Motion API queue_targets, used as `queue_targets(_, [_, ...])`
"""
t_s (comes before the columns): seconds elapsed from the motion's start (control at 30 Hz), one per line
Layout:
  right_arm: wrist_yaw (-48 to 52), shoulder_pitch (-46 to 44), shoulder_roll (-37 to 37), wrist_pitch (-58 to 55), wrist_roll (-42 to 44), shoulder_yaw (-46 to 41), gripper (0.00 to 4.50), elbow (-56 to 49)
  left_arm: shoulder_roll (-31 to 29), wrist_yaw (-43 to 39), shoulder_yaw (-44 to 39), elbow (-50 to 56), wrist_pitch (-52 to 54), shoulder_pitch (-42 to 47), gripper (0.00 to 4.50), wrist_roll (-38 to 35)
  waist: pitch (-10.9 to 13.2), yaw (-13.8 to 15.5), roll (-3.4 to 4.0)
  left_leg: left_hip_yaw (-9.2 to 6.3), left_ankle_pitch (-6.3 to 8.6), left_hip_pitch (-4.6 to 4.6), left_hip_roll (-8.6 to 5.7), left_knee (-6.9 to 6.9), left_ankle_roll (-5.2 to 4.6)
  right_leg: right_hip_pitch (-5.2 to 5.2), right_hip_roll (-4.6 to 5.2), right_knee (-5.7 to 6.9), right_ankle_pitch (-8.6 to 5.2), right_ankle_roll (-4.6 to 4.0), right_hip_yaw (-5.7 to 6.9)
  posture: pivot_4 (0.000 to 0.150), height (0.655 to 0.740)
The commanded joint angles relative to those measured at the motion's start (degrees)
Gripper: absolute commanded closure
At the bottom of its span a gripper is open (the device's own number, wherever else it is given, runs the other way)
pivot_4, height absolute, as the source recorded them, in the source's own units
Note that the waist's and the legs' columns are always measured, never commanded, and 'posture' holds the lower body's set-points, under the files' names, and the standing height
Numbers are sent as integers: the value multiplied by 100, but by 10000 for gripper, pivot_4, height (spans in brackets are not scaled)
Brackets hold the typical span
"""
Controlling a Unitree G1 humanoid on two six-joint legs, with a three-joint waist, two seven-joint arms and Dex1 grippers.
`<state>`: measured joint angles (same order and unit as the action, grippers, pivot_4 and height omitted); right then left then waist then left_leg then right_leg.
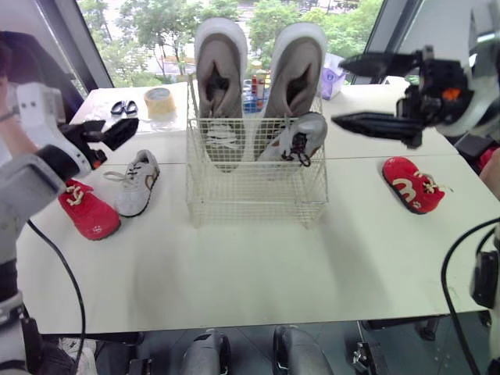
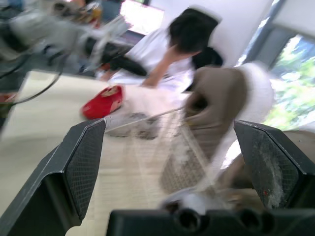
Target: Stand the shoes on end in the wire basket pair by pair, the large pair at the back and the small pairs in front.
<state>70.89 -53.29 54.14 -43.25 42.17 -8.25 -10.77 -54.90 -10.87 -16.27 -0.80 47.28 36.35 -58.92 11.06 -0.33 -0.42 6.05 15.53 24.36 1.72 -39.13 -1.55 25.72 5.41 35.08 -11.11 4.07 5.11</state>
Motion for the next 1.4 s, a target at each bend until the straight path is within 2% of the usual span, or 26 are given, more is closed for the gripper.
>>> queue_targets(0.03, [271,408,181,-302,349,327,440,-1008,-350,-1015,1188,-2179,297,1418,0,1503,-1,50,-3,1,-2,0,0,0,2,1,-5,-2,1,-1,1,1500,7400])
queue_targets(0.1, [190,548,125,-288,368,380,440,-1155,-231,-1760,1937,-3394,61,2294,0,2406,-1,89,-3,14,-3,0,-8,-2,4,5,-10,-3,2,-1,-1,1500,7400])
queue_targets(0.23, [-49,731,68,-322,415,364,440,-1354,236,-2849,2650,-5329,-570,3589,0,3652,3,117,-18,24,0,13,-6,-3,-1,18,-6,-6,2,-1,-7,1500,7400])
queue_targets(0.33, [-285,912,104,-496,626,188,440,-1599,560,-2931,2829,-6429,-1069,4146,0,4387,2,114,-42,32,-2,52,0,-7,2,60,-3,2,3,-1,-6,1500,7400])
queue_targets(0.47, [-568,1091,210,-696,865,-55,440,-1799,894,-2982,2658,-7177,-1259,4398,0,4836,2,94,-44,41,-15,78,-8,-14,23,85,0,3,5,2,-7,1500,7400])
queue_targets(0.67, [-929,1208,246,-816,1050,-224,440,-1947,1412,-2808,2540,-7644,-1747,3899,0,5457,1,105,-47,35,-1,78,0,-18,-3,85,5,8,5,3,-6,1500,7400])
queue_targets(0.77, [-1047,1253,287,-843,1081,-258,0,-2019,1535,-2858,2447,-7699,-1904,3659,8662,5669,-1,101,-47,23,4,74,1,-21,-10,83,8,11,5,3,-6,1500,7400])
queue_targets(0.83, [-1105,1306,351,-868,1112,-319,0,-2062,1598,-2838,2314,-7715,-1930,3556,17558,5719,-1,104,-47,24,6,66,1,-21,-14,76,9,14,5,3,-6,1500,7400])
queue_targets(1.0, [-1189,1375,490,-875,1223,-412,0,-2082,1636,-2677,1898,-7700,-1925,3536,44344,5733,-4,104,-49,24,7,54,1,-22,-17,63,11,15,5,3,-6,1500,7400])
queue_targets(1.07, [-1194,1377,521,-848,1217,-401,0,-2061,1615,-2566,1654,-7682,-1910,3617,44780,5662,-4,104,-49,24,8,54,1,-22,-18,63,11,16,5,3,-6,1500,7400])
queue_targets(1.17, [-1131,1366,588,-790,1174,-400,0,-1952,1470,-2220,851,-7591,-1763,4086,44780,5133,-3,104,-51,23,8,54,1,-23,-18,64,11,18,5,3,-7,1500,7400])
queue_targets(1.3, [-1104,1296,615,-692,1064,-323,0,-1770,1239,-1786,-43,-7323,-1788,4773,44780,4554,18,107,-92,9,7,76,3,-37,-17,71,9,21,6,3,7,1500,7400])
queue_targets(1.4, [-1177,1202,562,-725,1085,-309,0,-1586,1178,-1746,-593,-6455,-2235,5017,44780,4081,18,103,-92,2,8,106,7,-78,-18,80,13,27,7,5,20,1500,7400])
